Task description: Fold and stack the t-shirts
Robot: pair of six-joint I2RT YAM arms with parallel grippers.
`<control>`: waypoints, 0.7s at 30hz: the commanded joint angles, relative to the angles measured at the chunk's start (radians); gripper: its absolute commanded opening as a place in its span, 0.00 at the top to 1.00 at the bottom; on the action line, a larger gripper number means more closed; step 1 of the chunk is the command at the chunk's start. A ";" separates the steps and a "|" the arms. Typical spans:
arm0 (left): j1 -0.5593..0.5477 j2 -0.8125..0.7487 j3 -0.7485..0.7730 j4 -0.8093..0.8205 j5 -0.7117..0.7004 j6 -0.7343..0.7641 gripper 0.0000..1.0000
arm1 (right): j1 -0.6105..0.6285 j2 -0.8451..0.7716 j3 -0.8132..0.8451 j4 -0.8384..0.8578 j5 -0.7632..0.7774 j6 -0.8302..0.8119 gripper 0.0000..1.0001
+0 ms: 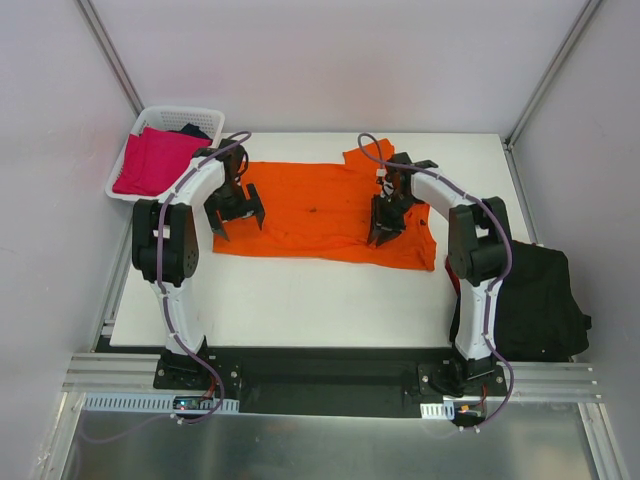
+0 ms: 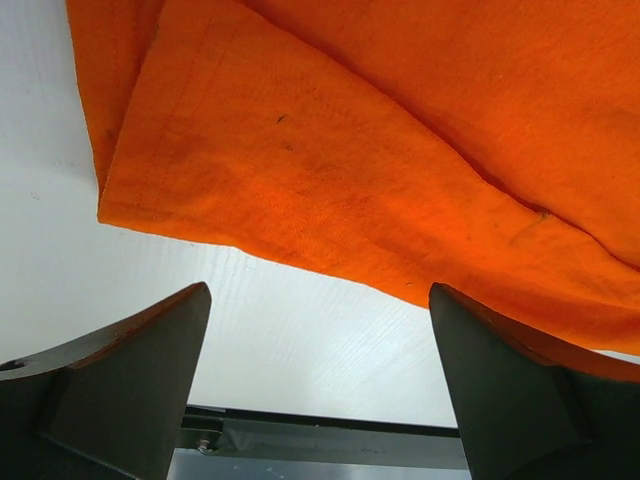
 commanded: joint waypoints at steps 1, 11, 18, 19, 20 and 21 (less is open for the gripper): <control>0.007 -0.051 0.014 -0.028 -0.011 0.030 0.08 | 0.006 0.004 -0.023 0.019 0.012 0.013 0.68; 0.011 -0.051 0.007 -0.033 -0.011 0.027 0.08 | 0.005 0.022 -0.034 0.039 0.012 0.013 0.69; 0.011 -0.053 0.005 -0.034 -0.007 0.016 0.07 | 0.005 0.044 -0.022 0.038 0.012 -0.003 0.74; 0.011 -0.054 0.004 -0.034 -0.007 0.013 0.07 | 0.005 0.045 -0.020 0.036 0.012 -0.004 0.75; 0.011 -0.053 0.001 -0.034 -0.005 0.013 0.07 | 0.005 0.045 -0.017 0.035 0.012 -0.007 0.79; 0.011 -0.056 0.001 -0.033 -0.007 0.010 0.07 | 0.003 0.042 -0.016 0.036 0.015 -0.010 0.81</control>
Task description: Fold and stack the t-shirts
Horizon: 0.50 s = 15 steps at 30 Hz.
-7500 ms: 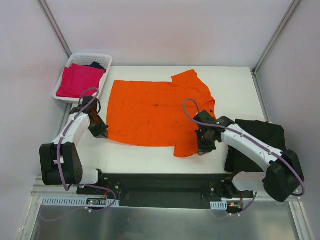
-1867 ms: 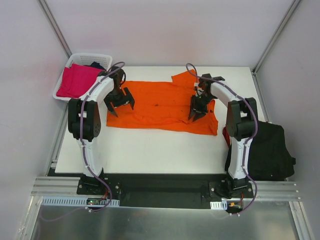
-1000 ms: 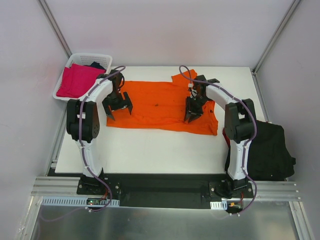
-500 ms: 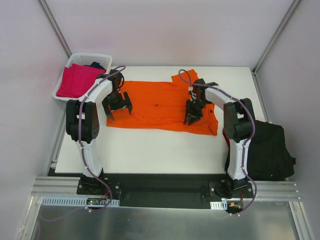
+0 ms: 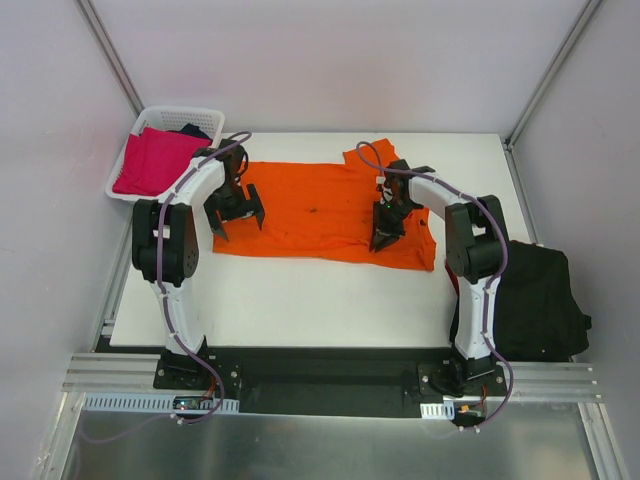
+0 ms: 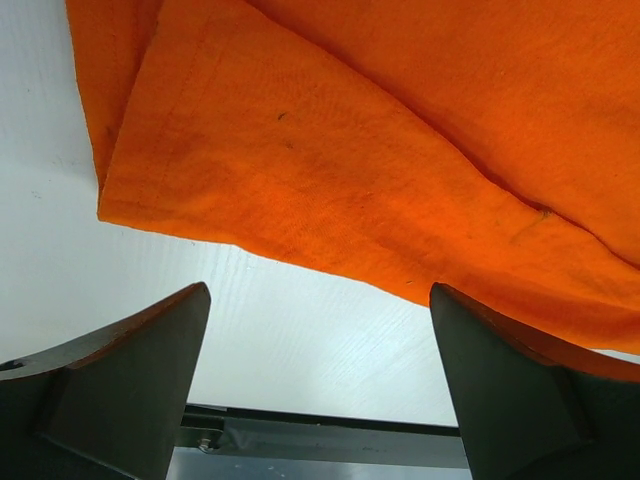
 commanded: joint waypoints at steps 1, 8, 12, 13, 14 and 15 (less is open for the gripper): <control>0.011 -0.056 -0.002 -0.030 -0.007 0.003 0.07 | 0.002 0.011 0.031 -0.001 0.012 -0.020 0.84; 0.011 -0.056 -0.013 -0.029 -0.004 -0.014 0.07 | -0.005 0.002 0.062 -0.027 0.006 -0.026 0.99; 0.011 -0.051 -0.010 -0.029 0.001 -0.025 0.07 | -0.008 -0.021 0.095 -0.052 0.015 -0.028 0.99; 0.011 -0.047 -0.010 -0.027 0.004 -0.029 0.07 | -0.011 -0.020 0.117 -0.064 0.019 -0.029 0.98; 0.011 -0.045 -0.009 -0.029 0.008 -0.031 0.07 | -0.015 -0.022 0.131 -0.070 0.023 -0.029 0.99; 0.011 -0.044 -0.009 -0.029 0.010 -0.037 0.07 | -0.018 -0.018 0.143 -0.076 0.023 -0.031 0.98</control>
